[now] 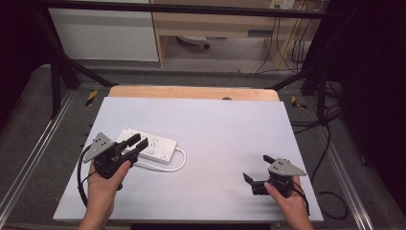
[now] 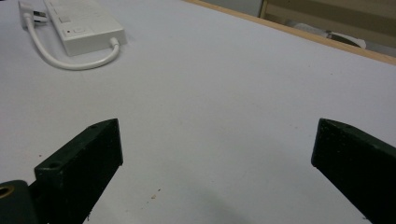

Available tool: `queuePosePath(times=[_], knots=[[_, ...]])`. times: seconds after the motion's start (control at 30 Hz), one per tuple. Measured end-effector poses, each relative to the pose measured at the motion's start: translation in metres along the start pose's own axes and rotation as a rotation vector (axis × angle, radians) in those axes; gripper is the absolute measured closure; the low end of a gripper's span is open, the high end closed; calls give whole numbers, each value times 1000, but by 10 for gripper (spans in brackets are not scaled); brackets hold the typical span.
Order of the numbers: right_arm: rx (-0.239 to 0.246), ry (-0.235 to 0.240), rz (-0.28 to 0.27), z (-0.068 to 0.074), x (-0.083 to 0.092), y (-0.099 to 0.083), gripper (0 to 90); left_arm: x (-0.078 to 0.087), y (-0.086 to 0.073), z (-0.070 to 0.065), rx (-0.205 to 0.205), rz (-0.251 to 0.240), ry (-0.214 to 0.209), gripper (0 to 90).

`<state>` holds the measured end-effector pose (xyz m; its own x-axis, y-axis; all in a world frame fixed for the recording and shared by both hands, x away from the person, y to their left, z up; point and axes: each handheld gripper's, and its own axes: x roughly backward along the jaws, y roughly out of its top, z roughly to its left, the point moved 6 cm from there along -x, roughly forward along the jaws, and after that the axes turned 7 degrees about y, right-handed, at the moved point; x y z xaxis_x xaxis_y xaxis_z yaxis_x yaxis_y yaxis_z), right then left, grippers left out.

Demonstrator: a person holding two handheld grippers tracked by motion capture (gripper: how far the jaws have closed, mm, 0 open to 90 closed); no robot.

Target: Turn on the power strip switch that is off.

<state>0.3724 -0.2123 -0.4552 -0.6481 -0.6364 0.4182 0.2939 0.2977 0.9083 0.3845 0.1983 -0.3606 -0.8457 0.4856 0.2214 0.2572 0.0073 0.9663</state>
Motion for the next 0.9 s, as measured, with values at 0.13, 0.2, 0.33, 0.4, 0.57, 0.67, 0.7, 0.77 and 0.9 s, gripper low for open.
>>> queuePosePath(times=[0.13,0.2,0.33,0.4,0.57,0.67,0.7,0.77,0.9], knots=[[-4,2,-5,0,-1,1,26,-2,2,3,-17,-14,28,641],[-2,5,-4,1,-1,1,26,-3,3,5,-18,-21,42,641],[-4,9,-1,2,-2,0,25,-5,4,9,-19,-25,57,646],[-5,11,0,2,-3,0,25,-7,4,11,-18,-24,60,655],[-3,7,0,1,-2,0,25,-10,2,17,-19,-17,76,666],[-4,7,-1,1,-2,0,25,-12,-1,20,-21,-9,81,678],[-4,8,0,1,-2,0,25,-13,-1,20,-22,-7,81,682],[-5,10,1,1,-3,0,25,-14,-3,21,-23,-1,83,690],[-3,9,-1,1,-2,0,25,-17,-6,23,-26,11,83,713]])
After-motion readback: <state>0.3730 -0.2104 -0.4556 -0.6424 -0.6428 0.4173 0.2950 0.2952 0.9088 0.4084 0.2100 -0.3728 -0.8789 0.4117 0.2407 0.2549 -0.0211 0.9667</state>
